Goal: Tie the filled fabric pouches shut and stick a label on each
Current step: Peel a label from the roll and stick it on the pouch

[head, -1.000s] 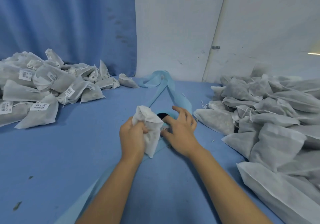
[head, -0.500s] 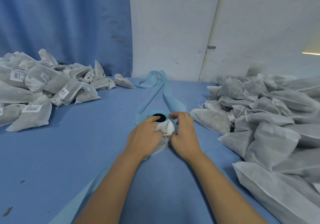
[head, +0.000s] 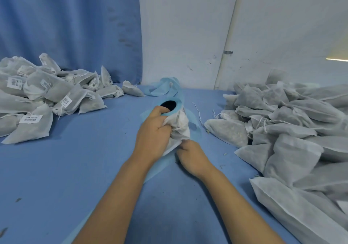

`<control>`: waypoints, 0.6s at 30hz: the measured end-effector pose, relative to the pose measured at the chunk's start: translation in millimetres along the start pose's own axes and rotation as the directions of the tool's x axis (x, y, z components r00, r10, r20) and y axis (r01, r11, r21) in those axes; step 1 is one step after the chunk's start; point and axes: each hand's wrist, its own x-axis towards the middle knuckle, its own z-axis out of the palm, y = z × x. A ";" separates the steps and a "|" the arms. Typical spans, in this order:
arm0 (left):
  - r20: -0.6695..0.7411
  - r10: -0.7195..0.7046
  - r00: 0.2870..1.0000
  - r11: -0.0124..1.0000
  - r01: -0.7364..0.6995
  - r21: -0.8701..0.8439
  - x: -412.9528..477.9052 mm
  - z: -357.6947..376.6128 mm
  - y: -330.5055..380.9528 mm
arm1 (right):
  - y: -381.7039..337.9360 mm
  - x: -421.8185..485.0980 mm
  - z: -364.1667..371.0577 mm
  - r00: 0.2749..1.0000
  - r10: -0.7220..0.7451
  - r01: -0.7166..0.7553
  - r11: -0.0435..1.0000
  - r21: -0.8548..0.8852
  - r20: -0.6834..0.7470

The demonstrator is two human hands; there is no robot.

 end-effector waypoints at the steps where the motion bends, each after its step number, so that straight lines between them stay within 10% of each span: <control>1: 0.013 0.000 1.000 1.000 0.000 -0.027 -2.4 1.6 -0.1 | -0.2 1.2 -0.2 1.000 0.003 -0.004 0.999 0.045 0.018; 5: 0.045 -0.034 0.998 0.989 0.040 -0.139 -14.0 9.8 -8.1 | 3.0 5.7 -10.3 0.954 0.228 -0.042 0.746 0.664 -0.195; 8: 0.064 -0.062 0.996 0.992 0.068 -0.102 -23.8 18.3 -15.5 | 12.2 6.9 -19.4 0.884 0.361 0.047 0.564 0.825 -0.297; 18: 0.116 0.021 0.993 0.924 -0.064 0.378 -23.7 7.1 -41.7 | 8.5 0.3 -8.6 0.947 -0.158 0.196 0.974 0.112 -0.280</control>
